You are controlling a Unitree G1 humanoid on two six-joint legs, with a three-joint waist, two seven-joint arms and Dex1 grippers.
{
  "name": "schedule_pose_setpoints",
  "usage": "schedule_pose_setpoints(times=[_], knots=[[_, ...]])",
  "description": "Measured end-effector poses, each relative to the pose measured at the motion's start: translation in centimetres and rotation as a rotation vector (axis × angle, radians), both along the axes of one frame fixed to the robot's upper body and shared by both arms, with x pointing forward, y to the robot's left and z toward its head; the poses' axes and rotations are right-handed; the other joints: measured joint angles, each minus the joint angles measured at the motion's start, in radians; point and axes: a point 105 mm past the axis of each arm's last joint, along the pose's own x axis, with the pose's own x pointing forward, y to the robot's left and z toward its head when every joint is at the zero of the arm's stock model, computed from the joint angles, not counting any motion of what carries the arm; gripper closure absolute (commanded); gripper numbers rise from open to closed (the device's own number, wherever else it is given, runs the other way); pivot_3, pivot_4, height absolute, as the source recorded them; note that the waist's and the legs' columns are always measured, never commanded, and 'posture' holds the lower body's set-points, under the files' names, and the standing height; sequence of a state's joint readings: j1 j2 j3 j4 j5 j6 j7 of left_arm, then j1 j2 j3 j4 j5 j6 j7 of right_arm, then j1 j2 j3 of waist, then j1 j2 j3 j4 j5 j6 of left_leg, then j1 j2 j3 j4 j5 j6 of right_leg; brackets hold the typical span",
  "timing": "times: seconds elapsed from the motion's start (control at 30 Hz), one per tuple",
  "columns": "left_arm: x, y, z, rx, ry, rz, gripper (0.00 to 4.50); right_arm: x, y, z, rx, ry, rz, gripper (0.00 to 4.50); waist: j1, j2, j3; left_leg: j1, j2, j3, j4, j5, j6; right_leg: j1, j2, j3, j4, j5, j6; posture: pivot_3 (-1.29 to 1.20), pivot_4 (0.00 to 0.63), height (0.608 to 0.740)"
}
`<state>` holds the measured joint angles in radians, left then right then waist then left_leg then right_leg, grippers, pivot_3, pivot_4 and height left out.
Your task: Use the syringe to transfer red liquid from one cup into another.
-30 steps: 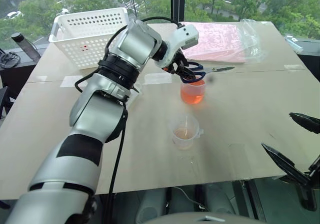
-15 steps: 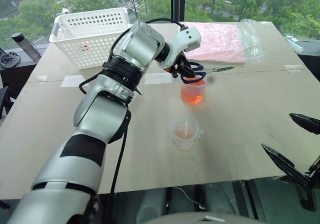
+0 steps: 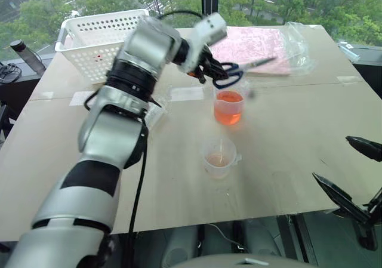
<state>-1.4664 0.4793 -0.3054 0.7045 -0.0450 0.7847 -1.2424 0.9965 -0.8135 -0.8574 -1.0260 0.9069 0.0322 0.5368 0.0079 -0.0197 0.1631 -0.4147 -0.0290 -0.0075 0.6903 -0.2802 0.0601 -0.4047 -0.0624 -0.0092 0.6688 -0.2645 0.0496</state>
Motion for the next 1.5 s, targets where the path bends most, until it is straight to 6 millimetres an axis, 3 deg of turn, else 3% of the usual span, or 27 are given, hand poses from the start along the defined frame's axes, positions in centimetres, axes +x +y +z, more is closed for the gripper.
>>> schedule_pose_setpoints(times=[0.1,0.23,0.3,0.43,0.5,0.63,0.7,0.8,0.83,0.93,0.97,1.03,1.13,1.23,1.3,1.4,1.43,1.5], knots=[[0.6,2.7,1.3,-0.034,-0.039,0.107,3.63,0.2,0.2,0.1,0.006,-0.009,0.014,0.0,0.004,0.0,0.0,0.0,0.0,0.0,0.0,0.0,0.0,0.0,0.0,0.0,0.0,0.0,0.0,0.0,0.15,0.74],[1.5,5.4,0.6,-0.051,-0.043,0.236,3.63,0.6,0.5,0.4,0.001,-0.026,0.034,0.0,0.008,0.0,0.0,0.0,0.0,-0.001,0.001,0.0,0.0,0.001,-0.001,-0.001,0.0,0.0,0.0,0.0,0.15,0.74],[2.4,8.0,-1.4,-0.072,-0.009,0.358,3.63,1.0,0.8,0.6,-0.001,-0.033,0.054,0.0,0.006,0.0,0.0,0.0,0.0,-0.001,0.002,0.0,0.0,0.001,-0.001,-0.001,0.001,0.0,0.0,0.0,0.15,0.74],[2.0,12.3,-4.8,-0.04,0.037,0.47,3.63,1.4,1.2,0.6,0.006,-0.033,0.086,0.0,-0.001,0.0,0.0,0.0,0.0,0.0,0.002,0.0,0.0,-0.001,-0.001,0.001,0.003,0.0,0.0,0.0,0.15,0.74],[1.3,14.8,-6.5,-0.012,0.06,0.529,3.63,1.5,1.4,0.6,0.009,-0.028,0.102,0.0,-0.004,0.0,0.0,0.0,0.0,0.0,0.002,0.0,0.0,-0.001,-0.001,0.001,0.004,0.0,0.0,0.0,0.15,0.74],[-1.0,23.1,-9.8,0.06,0.08,0.768,3.63,2.2,1.7,0.8,0.019,-0.039,0.145,0.0,-0.011,-0.001,0.0,0.0,0.0,0.001,0.002,0.0,-0.001,-0.002,-0.001,0.001,0.004,0.0,0.0,0.0,0.15,0.74],[-1.8,24.3,-10.4,0.075,0.097,0.796,3.63,2.3,1.8,0.7,0.019,-0.029,0.17,0.0,0.001,-0.002,-0.001,0.0,0.0,0.0,0.004,0.0,-0.001,-0.001,-0.002,0.0,0.004,0.0,0.0,0.0,0.15,0.74],[-2.7,25.1,-11.5,0.057,0.13,0.807,3.63,2.4,2.8,1.4,0.011,-0.059,0.246,0.0,0.018,-0.002,-0.001,-0.001,0.0,-0.002,0.008,0.0,0.0,0.001,-0.003,-0.002,0.005,0.0,0.0,0.0,0.15,0.74],[-3.0,25.2,-11.9,0.051,0.148,0.817,2.6,2.5,3.0,1.7,0.01,-0.069,0.265,0.0,0.02,-0.002,-0.001,-0.001,0.0,-0.002,0.01,-0.001,0.001,0.002,-0.003,-0.002,0.005,0.0,0.0,0.0,0.15,0.74],[-3.8,25.2,-12.7,0.013,0.195,0.828,1.64,2.7,3.5,2.4,0.017,-0.082,0.315,0.0,0.02,-0.004,-0.002,-0.001,0.0,-0.003,0.011,-0.001,0.001,0.002,-0.004,-0.003,0.007,0.0,0.0,0.0,0.15,0.74],[-4.1,24.8,-12.4,-0.013,0.195,0.815,1.48,2.9,3.7,2.7,0.014,-0.077,0.348,0.0,0.02,-0.006,-0.003,-0.001,0.0,-0.003,0.012,-0.001,0.001,0.002,-0.005,-0.003,0.008,0.0,0.0,0.0,0.15,0.74],[-4.2,24.5,-11.6,-0.047,0.18,0.802,0.68,3.0,3.7,2.7,0.015,-0.071,0.361,0.0,0.02,-0.006,-0.003,-0.001,0.0,-0.003,0.012,-0.001,0.001,0.002,-0.005,-0.003,0.008,0.0,0.0,0.0,0.15,0.74],[-4.8,23.1,-8.6,-0.17,0.17,0.719,0.68,3.5,3.5,2.4,0.025,-0.04,0.375,0.0,0.015,-0.006,-0.003,-0.001,0.0,-0.003,0.012,-0.001,0.001,0.002,-0.005,-0.003,0.009,0.0,0.0,0.0,0.15,0.74],[-6.1,20.6,-7.0,-0.136,0.245,0.608,0.68,3.8,3.7,2.8,0.026,-0.045,0.406,0.0,0.007,-0.006,-0.003,0.0,-0.001,-0.002,0.012,-0.001,0.001,0.003,-0.005,-0.003,0.009,0.0,0.0,0.0,0.15,0.74],[-6.4,18.8,-7.1,-0.058,0.289,0.561,0.68,4.0,3.9,2.9,0.024,-0.048,0.43,0.0,0.008,-0.006,-0.003,0.001,-0.001,-0.002,0.012,-0.001,0.002,0.004,-0.005,-0.003,0.009,0.0,0.0,0.0,0.15,0.74],[-4.9,15.5,-7.6,-0.024,0.386,0.575,0.68,4.3,3.8,2.8,0.009,-0.031,0.451,0.0,0.02,-0.006,-0.003,0.001,-0.002,-0.005,0.014,-0.003,0.005,0.005,-0.002,-0.005,0.009,0.0,0.0,0.0,0.15,0.74],[-4.5,15.0,-8.3,0.042,0.394,0.595,0.68,4.2,3.8,2.7,-0.003,-0.029,0.459,0.0,0.018,-0.006,-0.003,0.001,-0.002,-0.004,0.014,-0.003,0.006,0.005,-0.002,-0.004,0.009,0.0,0.0,0.0,0.15,0.74],[-4.1,15.9,-10.3,0.155,0.412,0.668,0.68,4.2,3.7,2.4,-0.01,-0.009,0.461,0.0,0.002,-0.005,-0.003,0.001,-0.001,-0.002,0.013,-0.003,0.004,0.003,-0.001,-0.001,0.01,0.0,0.0,0.0,0.15,0.74]])
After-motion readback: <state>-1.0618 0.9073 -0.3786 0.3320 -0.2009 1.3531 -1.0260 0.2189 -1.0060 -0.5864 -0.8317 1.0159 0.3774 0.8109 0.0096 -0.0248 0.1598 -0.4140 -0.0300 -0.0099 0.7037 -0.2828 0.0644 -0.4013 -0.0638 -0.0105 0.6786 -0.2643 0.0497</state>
